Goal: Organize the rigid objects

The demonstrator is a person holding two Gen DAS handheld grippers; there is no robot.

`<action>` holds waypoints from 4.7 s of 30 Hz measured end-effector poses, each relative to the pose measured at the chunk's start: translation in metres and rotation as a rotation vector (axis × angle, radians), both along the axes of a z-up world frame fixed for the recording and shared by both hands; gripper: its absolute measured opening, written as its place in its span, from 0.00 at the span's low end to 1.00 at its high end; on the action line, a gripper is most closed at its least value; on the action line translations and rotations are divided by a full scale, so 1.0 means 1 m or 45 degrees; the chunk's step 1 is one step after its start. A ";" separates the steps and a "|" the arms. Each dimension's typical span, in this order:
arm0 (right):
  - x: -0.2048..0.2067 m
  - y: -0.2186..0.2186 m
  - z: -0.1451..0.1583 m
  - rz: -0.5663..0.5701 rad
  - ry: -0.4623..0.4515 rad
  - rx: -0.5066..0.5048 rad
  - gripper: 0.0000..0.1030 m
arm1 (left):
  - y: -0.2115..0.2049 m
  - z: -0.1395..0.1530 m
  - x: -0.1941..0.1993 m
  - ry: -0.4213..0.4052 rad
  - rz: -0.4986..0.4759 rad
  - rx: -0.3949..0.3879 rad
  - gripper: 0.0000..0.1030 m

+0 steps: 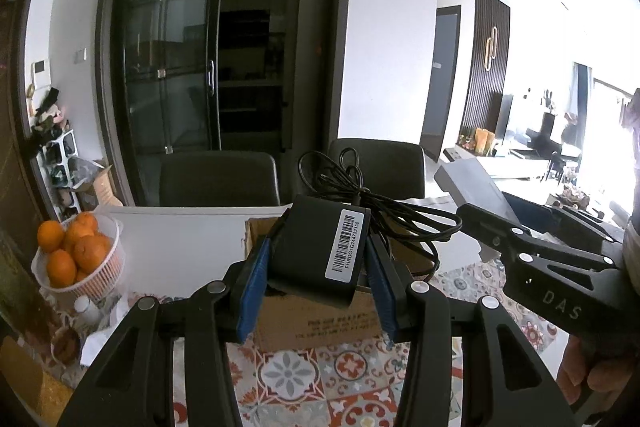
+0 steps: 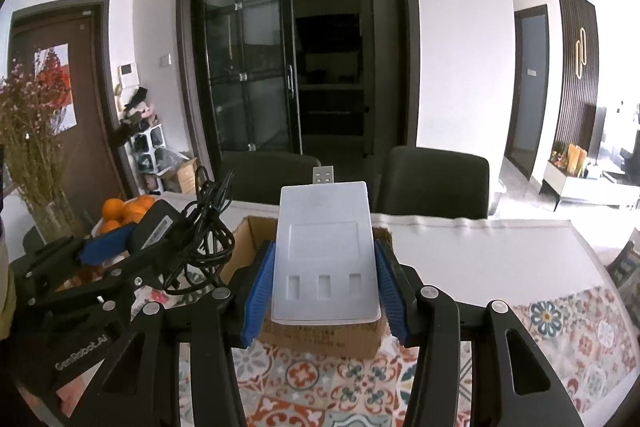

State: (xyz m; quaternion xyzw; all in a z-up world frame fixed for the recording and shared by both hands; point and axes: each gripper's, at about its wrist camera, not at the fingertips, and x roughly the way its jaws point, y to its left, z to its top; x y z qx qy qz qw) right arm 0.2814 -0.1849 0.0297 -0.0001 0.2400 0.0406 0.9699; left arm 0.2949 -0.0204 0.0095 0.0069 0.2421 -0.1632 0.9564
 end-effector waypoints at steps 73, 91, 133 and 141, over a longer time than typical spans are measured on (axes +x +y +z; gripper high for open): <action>0.011 -0.022 0.019 -0.236 0.192 -0.046 0.79 | 0.001 0.023 -0.002 0.092 0.300 0.227 1.00; -0.099 -0.021 0.048 -0.258 0.036 -0.036 0.85 | -0.001 0.056 -0.116 -0.085 0.338 0.202 1.00; -0.150 -0.032 0.057 -0.233 -0.068 -0.082 0.87 | -0.013 0.063 -0.161 -0.165 0.319 0.211 1.00; -0.151 -0.033 0.061 -0.234 -0.077 -0.089 0.87 | -0.014 0.064 -0.161 -0.168 0.325 0.215 1.00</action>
